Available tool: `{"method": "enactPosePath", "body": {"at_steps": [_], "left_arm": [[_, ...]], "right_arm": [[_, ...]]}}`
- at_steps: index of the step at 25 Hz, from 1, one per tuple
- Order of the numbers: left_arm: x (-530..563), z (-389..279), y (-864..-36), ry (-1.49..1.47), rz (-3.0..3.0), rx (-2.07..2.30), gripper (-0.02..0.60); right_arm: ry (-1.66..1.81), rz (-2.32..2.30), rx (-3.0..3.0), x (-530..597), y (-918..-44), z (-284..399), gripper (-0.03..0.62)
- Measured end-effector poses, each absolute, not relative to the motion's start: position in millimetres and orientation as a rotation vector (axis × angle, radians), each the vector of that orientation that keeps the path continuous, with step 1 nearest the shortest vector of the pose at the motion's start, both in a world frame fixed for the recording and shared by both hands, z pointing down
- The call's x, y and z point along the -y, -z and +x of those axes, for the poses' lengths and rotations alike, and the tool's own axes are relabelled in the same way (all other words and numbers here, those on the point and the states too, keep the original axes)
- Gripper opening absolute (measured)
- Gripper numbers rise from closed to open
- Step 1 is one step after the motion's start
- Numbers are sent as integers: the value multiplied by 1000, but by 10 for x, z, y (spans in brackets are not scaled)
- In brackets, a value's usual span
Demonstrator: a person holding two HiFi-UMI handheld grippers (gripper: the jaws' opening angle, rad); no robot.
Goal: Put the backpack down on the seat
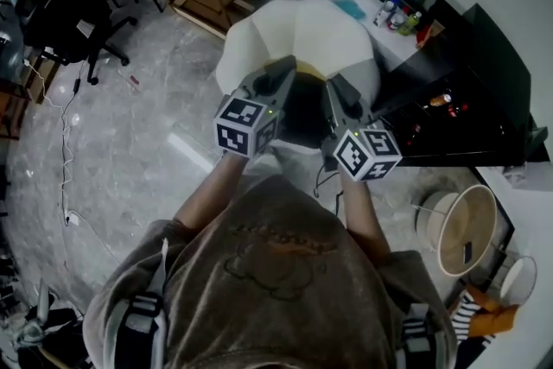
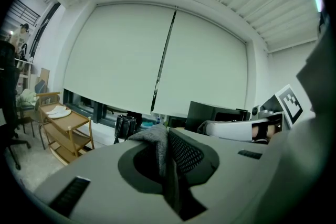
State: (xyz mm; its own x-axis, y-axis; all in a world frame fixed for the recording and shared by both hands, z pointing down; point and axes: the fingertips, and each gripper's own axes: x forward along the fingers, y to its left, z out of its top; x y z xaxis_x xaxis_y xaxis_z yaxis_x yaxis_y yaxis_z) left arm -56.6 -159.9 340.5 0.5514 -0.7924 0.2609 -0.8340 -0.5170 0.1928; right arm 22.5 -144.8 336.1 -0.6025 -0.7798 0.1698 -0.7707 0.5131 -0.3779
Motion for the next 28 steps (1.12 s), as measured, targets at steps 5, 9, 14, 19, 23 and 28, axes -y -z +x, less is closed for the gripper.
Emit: {"method": "enactPosePath", "body": {"at_steps": [5,9,14,19,23,28], "left_arm": [[1969,-616,-3380,-209,2539,1305,31],[2217,-589,-3398,-215,2579,1253,31],[2452,-552,-3423,-230,2629,1180,31],[2657,-547,-3445,-237,2632,1161,31],[2790,-499,-3436,-234,2632,1162,31],[2951,-381,-3436,-235,2632,1180,31]], "right_arm": [[648,-1433,-2685,1776,-3337,166,31],[651,-1475,-2640,1998,-3373,191,31],[648,-1513,-2583,2227,-3401,238,31],[646,-1537,-2570,2438,-3407,247,31],[630,-1536,-2575,2559,-3397,296,31],[630,-1509,-2598,2734,-3414,410,31]]}}
